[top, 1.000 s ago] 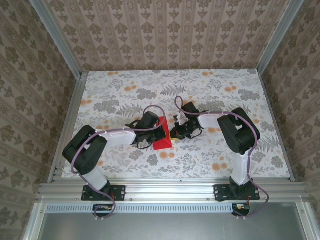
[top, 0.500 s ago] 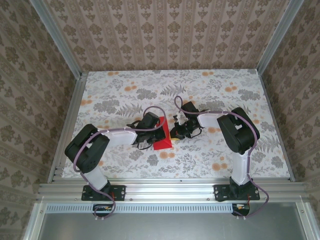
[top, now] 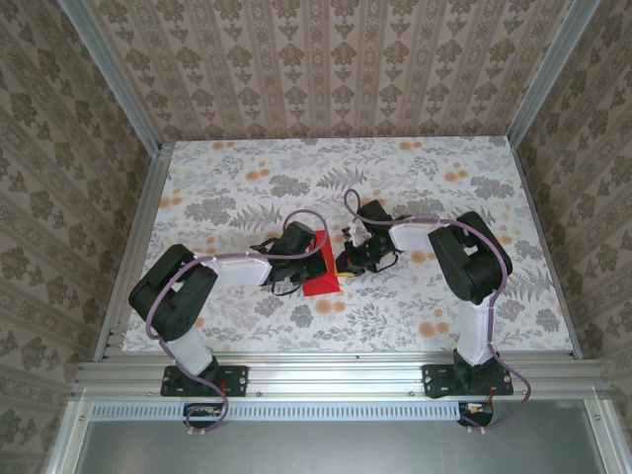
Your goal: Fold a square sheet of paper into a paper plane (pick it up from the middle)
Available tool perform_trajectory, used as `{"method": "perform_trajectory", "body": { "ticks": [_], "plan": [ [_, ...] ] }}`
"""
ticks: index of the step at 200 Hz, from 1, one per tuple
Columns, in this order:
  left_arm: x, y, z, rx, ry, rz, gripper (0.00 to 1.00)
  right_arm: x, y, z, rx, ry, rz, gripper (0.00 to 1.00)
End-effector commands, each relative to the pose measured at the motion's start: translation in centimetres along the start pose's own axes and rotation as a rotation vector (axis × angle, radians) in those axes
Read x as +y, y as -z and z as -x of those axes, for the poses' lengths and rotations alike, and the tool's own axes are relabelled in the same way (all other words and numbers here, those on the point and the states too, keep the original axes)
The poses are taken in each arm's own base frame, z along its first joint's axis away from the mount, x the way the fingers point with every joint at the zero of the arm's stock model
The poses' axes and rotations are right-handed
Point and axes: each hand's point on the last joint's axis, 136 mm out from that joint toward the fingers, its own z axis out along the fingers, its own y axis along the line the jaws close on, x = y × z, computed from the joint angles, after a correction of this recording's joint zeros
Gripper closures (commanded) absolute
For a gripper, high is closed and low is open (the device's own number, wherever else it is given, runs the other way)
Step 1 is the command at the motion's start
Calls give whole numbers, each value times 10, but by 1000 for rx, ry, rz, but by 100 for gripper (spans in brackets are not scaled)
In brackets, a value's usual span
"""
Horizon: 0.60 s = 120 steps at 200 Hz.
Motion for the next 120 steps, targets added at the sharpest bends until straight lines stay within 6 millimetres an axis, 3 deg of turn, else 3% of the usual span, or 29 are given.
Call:
{"method": "perform_trajectory", "body": {
  "ticks": [1, 92, 120],
  "plan": [
    [15, -7, -4, 7, 12, 43, 93, -35, -12, -8, 25, -58, -126, 98],
    [25, -14, -11, 40, 39, 82, 95, -28, -9, -4, 15, -63, -111, 97],
    [30, -14, -14, 45, 48, 99, 95, -11, 6, 6, -26, -47, -88, 87]
  ]
}}
